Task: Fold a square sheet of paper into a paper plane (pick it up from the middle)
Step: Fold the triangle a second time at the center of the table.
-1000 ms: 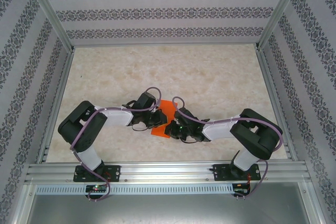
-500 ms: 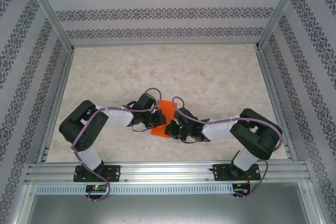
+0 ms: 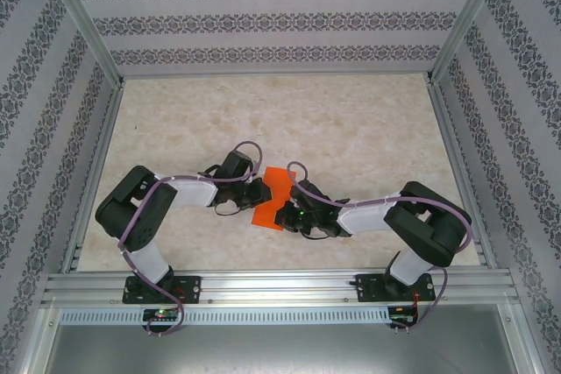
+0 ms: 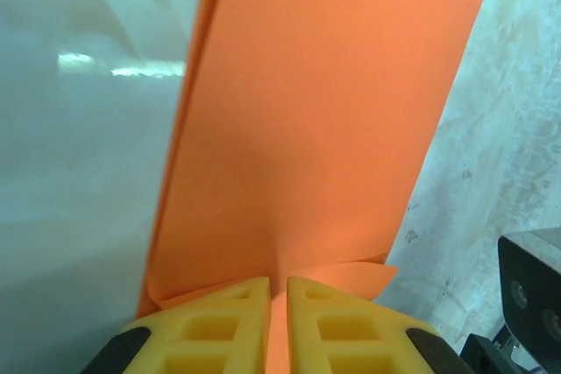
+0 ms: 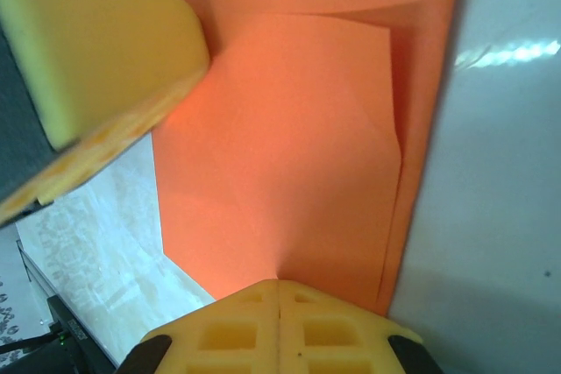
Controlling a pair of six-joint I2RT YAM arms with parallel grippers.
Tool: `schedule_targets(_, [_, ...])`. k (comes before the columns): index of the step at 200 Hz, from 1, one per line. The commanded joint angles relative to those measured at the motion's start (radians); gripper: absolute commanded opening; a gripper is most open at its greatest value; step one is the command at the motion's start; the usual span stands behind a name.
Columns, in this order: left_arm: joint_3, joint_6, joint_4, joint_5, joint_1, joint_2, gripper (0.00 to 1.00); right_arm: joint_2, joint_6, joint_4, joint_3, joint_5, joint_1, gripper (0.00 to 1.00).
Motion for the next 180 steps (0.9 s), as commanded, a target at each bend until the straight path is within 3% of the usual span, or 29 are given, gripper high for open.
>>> schedule_targets(1, [-0.006, 0.048, -0.014, -0.105, 0.063, 0.008, 0.17, 0.045, -0.001, -0.205, -0.038, 0.027, 0.019, 0.00])
schedule_targets(69, [0.031, 0.088, -0.049, -0.066, 0.140, 0.013, 0.18, 0.047, -0.007, -0.203, -0.032, 0.019, 0.020, 0.00])
schedule_targets(112, [0.054, 0.094, -0.087, 0.001, 0.144, -0.078, 0.21, 0.053, -0.011, -0.202, -0.015, 0.019, 0.022, 0.00])
schedule_targets(152, [0.029, 0.085, -0.087, 0.061, 0.088, -0.178, 0.22, 0.049, -0.013, -0.203, -0.009, 0.022, 0.022, 0.01])
schedule_targets(180, [0.017, 0.073, -0.048, 0.113, 0.038, -0.153, 0.22, 0.048, -0.012, -0.202, -0.010, 0.024, 0.022, 0.01])
